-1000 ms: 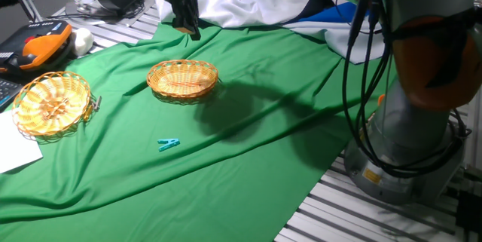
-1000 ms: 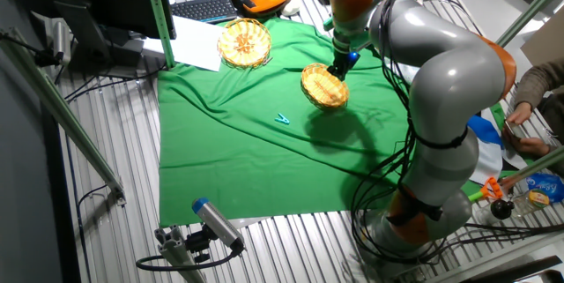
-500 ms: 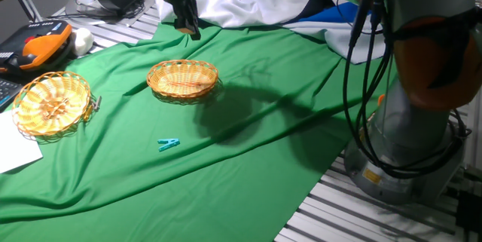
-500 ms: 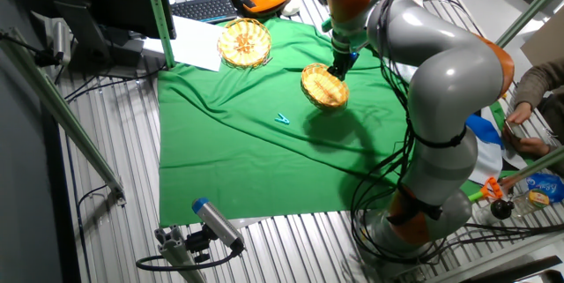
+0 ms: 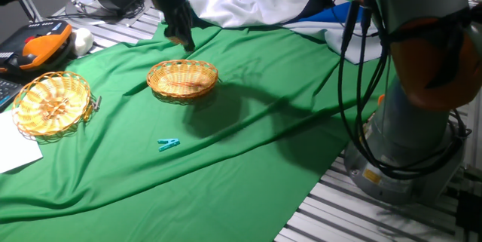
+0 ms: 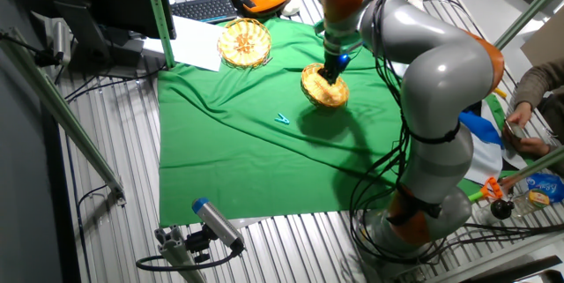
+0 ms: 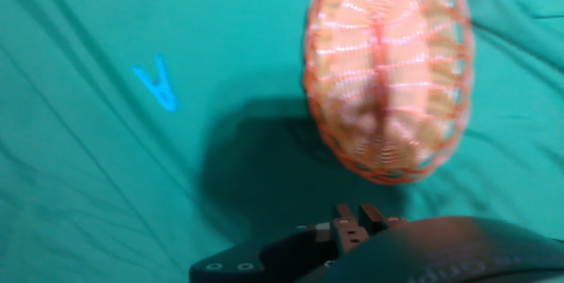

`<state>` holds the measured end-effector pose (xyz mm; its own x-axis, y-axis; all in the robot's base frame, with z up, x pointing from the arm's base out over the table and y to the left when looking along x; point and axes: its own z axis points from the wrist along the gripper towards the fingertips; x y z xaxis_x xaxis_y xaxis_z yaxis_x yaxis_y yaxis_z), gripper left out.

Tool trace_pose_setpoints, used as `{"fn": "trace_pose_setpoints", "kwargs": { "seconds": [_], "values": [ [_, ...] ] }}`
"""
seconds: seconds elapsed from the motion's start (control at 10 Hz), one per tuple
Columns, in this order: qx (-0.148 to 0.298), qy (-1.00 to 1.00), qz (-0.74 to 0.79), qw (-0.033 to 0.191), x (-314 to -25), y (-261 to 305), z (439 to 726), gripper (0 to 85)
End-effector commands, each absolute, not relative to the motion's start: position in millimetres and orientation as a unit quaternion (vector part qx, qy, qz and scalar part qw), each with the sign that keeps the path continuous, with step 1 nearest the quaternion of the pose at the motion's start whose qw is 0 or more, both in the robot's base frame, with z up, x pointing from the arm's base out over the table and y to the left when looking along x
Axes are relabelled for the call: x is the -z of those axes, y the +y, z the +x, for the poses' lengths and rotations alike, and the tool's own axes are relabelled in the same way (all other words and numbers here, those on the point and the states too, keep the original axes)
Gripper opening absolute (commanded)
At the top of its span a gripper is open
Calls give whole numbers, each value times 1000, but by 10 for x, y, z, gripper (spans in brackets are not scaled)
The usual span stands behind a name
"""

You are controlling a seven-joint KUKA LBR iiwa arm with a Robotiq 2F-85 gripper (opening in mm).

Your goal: Use a clamp

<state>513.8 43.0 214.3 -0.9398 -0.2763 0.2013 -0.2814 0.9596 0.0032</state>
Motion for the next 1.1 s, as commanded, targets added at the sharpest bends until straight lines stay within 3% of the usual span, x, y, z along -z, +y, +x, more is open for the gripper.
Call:
{"fn": "trace_pose_setpoints", "kwargs": {
  "seconds": [0.0, 0.3, 0.6, 0.8, 1.0],
  "values": [
    [-19, -985, 141, 99, -2121, 990, 5104, 340],
    [-14, -979, 167, 116, -2095, 1375, 5034, 340],
    [-16, -980, 168, 103, -1990, 1582, 4945, 340],
    [-17, -975, 195, 106, -1990, 1582, 4945, 0],
    [-10, -972, 206, 112, -1990, 1582, 4945, 0]
  ]
}}
